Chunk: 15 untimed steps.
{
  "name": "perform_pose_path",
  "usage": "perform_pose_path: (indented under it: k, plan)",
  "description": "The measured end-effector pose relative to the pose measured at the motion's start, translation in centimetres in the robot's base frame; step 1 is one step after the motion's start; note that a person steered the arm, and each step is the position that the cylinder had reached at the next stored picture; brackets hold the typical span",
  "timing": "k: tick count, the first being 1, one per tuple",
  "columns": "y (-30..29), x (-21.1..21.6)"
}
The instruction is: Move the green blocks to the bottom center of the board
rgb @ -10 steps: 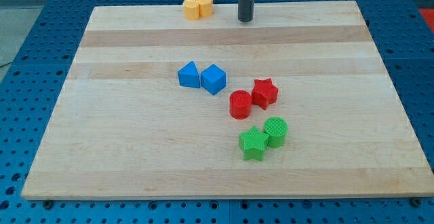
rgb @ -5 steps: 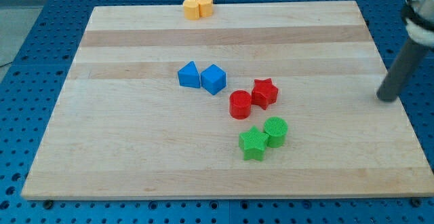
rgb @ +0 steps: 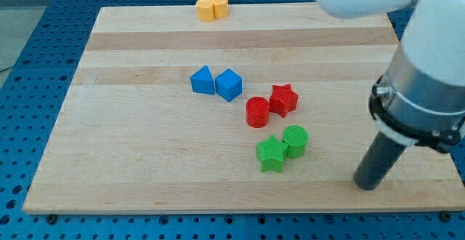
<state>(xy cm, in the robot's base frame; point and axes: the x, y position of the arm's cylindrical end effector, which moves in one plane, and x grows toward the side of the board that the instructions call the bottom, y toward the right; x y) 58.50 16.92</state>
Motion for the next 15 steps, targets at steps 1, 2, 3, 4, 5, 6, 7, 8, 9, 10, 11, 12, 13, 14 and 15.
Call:
perform_pose_path:
  k: [1, 2, 3, 4, 5, 6, 7, 8, 9, 10, 11, 12, 13, 14, 15]
  plan:
    - [-0.2, -3.0]
    - [-0.3, -5.6]
    - [-1.0, -7.7]
    - [-5.1, -8.0]
    - [-7.7, -7.2]
    - [-7.9, -5.8]
    - [-7.9, -5.7]
    - [-7.8, -5.8]
    - [-8.6, -4.5]
    - [-9.7, -3.2]
    - [-10.0, -3.0]
    - [-6.1, -3.1]
    - [-3.1, -3.1]
    - [-3.1, -2.9]
    - [-6.1, -2.6]
